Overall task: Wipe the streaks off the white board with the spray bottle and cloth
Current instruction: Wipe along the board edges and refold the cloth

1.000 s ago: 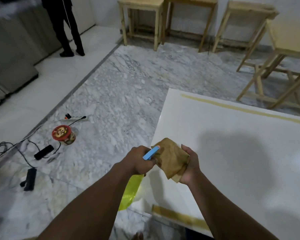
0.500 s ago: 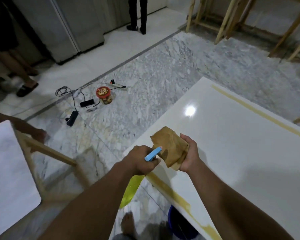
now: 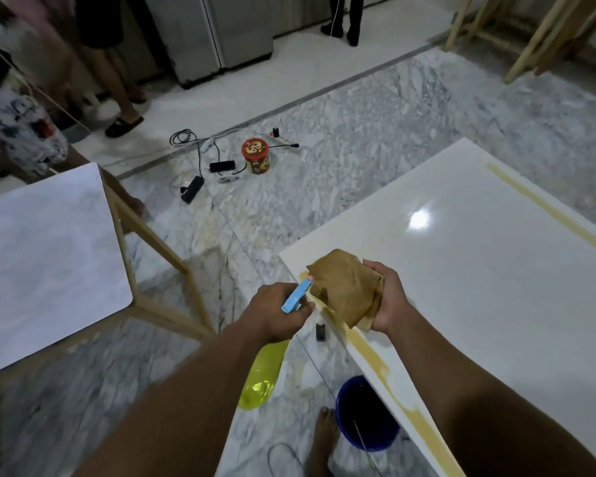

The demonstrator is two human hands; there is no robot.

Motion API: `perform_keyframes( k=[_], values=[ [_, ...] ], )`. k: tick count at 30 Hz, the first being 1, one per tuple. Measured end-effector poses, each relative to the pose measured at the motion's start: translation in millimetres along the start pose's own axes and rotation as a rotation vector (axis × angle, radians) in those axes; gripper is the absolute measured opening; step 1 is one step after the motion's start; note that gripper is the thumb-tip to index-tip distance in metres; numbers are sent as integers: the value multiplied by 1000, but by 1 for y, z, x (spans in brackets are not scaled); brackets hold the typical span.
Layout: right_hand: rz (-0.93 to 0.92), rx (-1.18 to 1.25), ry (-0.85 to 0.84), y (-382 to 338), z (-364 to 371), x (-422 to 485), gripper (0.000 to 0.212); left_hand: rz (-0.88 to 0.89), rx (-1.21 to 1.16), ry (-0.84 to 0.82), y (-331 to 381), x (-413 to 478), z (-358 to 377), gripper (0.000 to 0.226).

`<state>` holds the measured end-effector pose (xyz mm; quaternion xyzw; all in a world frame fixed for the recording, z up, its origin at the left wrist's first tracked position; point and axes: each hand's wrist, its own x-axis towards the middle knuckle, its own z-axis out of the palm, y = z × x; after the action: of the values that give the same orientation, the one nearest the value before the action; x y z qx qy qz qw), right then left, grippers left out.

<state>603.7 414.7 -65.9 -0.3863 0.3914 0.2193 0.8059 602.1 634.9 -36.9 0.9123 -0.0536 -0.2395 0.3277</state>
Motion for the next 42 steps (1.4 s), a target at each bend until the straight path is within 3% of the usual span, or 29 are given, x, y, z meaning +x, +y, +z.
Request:
perform_keyframes(
  k=[5, 7, 11, 13, 15, 17, 21, 25, 32, 42],
  values=[
    [-68, -213, 54, -9, 23, 4, 38, 0, -50, 32, -17, -11, 7, 31],
    [-195, -405, 83, -23, 42, 9, 24, -3, -80, 73, -29, -11, 10, 31],
    [-658, -1080, 103, -36, 82, 47, 29, -29, -110, 150, -57, -13, 23, 29],
    [-836, -1462, 14, -20, 84, 79, 41, -43, -98, 158, -68, -16, 31, 30],
    [-821, -1813, -109, 9, 70, 119, 53, -62, -80, 167, -80, -19, 39, 30],
    [-877, -2081, -79, 29, 60, 135, 57, -77, -71, 171, -88, -21, 43, 29],
    [-944, -2097, -16, 21, 68, 140, 49, -109, -100, 156, -103, -27, 53, 33],
    [-973, -2139, -77, 28, 65, 160, 60, -96, -84, 157, -104, -17, 66, 33],
    [-1115, -2199, 24, 51, 40, 164, 59, -46, -118, 170, -91, -7, 79, 29],
    [-1248, -2237, 41, 102, -60, 97, 58, 33, -80, 105, -74, -46, 120, 32]
  ],
)
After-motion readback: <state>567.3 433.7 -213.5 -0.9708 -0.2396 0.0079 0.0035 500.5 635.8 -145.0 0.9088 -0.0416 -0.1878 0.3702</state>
